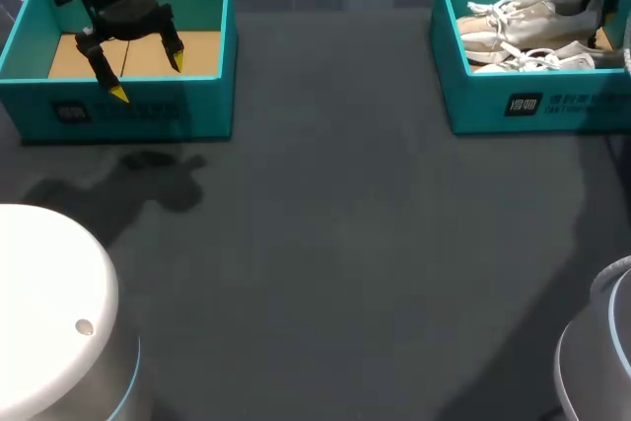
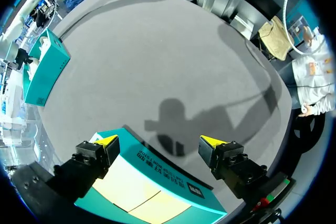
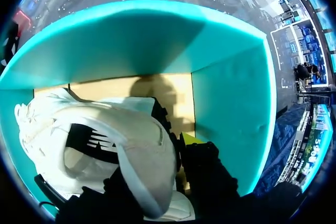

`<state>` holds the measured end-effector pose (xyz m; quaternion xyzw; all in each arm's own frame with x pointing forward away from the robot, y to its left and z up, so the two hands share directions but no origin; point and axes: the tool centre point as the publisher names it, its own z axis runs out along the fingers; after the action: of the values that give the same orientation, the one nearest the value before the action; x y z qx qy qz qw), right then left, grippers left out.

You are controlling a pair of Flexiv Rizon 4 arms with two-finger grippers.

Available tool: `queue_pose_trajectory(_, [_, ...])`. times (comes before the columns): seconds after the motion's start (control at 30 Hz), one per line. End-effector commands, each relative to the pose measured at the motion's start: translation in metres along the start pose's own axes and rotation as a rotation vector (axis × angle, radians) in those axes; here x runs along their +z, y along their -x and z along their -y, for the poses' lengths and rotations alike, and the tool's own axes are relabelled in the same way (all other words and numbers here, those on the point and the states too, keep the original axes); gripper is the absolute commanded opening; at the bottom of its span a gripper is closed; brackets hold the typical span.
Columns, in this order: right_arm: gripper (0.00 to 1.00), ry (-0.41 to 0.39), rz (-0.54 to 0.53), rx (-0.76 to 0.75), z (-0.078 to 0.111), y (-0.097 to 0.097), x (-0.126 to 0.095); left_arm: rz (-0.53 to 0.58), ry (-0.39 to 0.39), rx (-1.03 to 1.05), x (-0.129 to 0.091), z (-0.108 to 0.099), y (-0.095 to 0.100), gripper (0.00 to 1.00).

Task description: Take the shoe out of the shoebox, open the shoe tongue, remove and reinsert the insole, then place the shoe into the shoebox

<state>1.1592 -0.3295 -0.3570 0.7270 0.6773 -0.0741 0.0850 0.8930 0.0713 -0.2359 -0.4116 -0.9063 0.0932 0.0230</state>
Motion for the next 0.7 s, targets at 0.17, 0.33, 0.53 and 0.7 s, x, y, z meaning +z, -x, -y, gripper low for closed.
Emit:
queue_pose_trajectory(0.17, [0.27, -0.005, -0.039, -0.033, -0.010, -0.001, 0.008, -0.002, 0.002, 0.000, 0.000, 0.000, 0.000, 1.00])
queue_pose_trajectory(0.33, [0.38, -0.002, -0.046, -0.056, -0.013, -0.004, 0.008, -0.002, 0.002, 0.000, 0.000, 0.000, 0.000, 1.00])
queue_pose_trajectory(0.53, [0.51, 0.003, -0.045, -0.062, -0.012, -0.006, 0.002, -0.002, 0.002, 0.000, 0.000, 0.000, 0.000, 1.00])
queue_pose_trajectory(0.7, [0.66, 0.009, -0.043, -0.057, -0.009, -0.007, -0.007, -0.002, 0.002, 0.000, 0.000, 0.000, 0.000, 1.00])
